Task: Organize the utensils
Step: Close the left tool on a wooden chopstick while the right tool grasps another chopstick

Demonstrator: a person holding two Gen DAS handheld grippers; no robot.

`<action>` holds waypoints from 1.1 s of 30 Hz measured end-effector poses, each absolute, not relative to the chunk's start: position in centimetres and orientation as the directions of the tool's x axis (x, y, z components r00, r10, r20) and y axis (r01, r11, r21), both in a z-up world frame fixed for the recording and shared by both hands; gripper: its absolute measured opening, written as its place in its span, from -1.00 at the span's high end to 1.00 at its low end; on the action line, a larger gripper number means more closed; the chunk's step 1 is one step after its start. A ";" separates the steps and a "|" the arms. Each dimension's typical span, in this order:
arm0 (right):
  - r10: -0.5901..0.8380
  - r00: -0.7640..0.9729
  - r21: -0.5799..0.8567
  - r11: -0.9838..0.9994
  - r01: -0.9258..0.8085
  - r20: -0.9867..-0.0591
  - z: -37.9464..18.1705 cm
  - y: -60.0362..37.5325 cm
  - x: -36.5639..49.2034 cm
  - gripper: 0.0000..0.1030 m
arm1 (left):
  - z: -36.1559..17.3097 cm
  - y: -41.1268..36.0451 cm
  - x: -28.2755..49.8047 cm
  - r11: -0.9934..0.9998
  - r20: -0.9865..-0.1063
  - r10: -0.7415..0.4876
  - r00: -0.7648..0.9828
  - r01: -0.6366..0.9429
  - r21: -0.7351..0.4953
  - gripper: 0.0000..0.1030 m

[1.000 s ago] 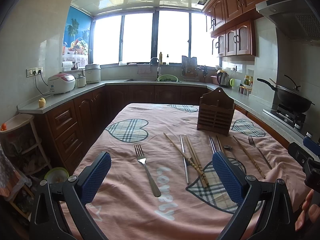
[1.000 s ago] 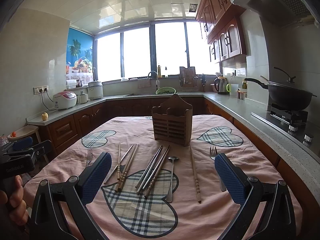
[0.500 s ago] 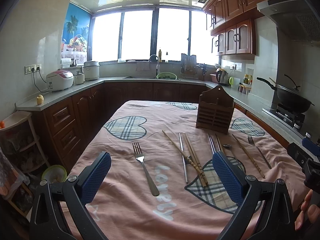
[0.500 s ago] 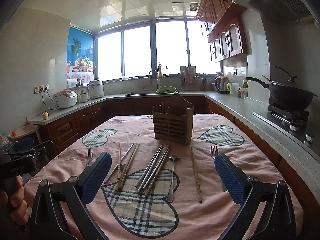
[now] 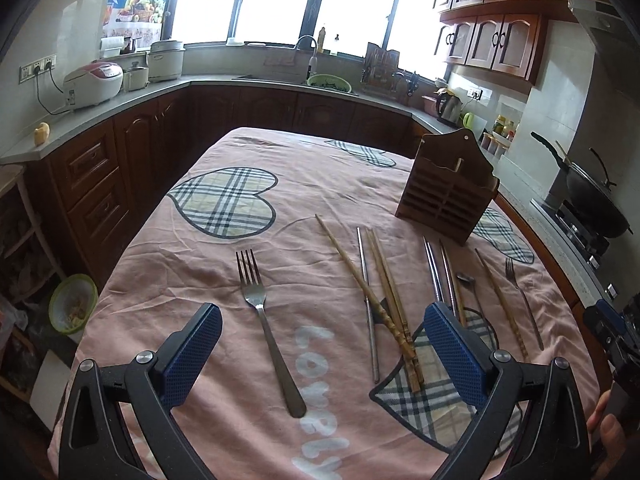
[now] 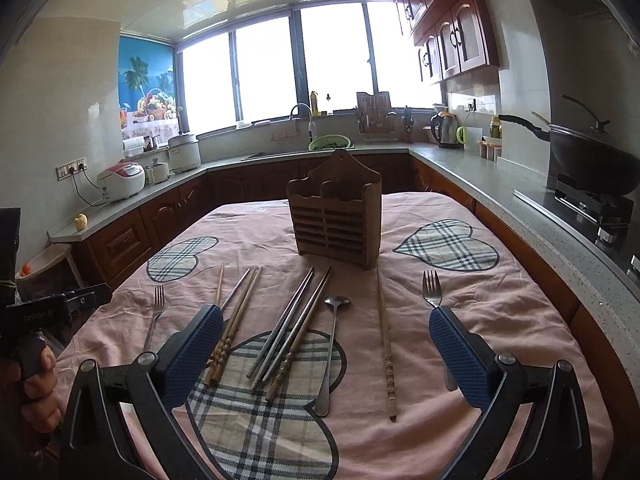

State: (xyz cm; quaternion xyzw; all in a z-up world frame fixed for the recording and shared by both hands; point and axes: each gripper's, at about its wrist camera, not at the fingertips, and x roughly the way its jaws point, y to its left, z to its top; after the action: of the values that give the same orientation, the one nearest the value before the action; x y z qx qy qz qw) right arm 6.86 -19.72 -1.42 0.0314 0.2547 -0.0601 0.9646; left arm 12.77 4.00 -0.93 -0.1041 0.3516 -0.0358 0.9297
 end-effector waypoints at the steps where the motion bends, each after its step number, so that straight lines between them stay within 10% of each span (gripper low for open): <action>1: -0.094 0.853 0.039 0.990 0.133 -0.513 -1.6 -20.2 7.7 -0.98 | -0.9 4.1 13.9 0.976 -0.659 -0.140 0.739 -0.010 -0.219 -0.97; 15: -0.072 0.717 0.099 0.976 0.194 -0.694 -5.3 -26.0 18.4 -0.36 | -3.3 4.2 28.2 0.978 -0.779 -0.137 0.612 -0.043 -0.206 -0.75; 33: -0.042 0.560 0.090 0.974 0.206 -0.827 -10.5 -29.4 27.5 0.21 | -10.5 1.2 42.0 0.995 -0.880 -0.056 0.472 -0.043 -0.086 0.00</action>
State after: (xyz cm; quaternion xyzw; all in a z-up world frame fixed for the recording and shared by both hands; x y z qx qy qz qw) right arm 27.52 -29.40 -10.52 0.0883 0.4637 -0.0707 0.8788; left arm 41.97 1.21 -10.50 -0.0481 0.5139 -0.0037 0.8565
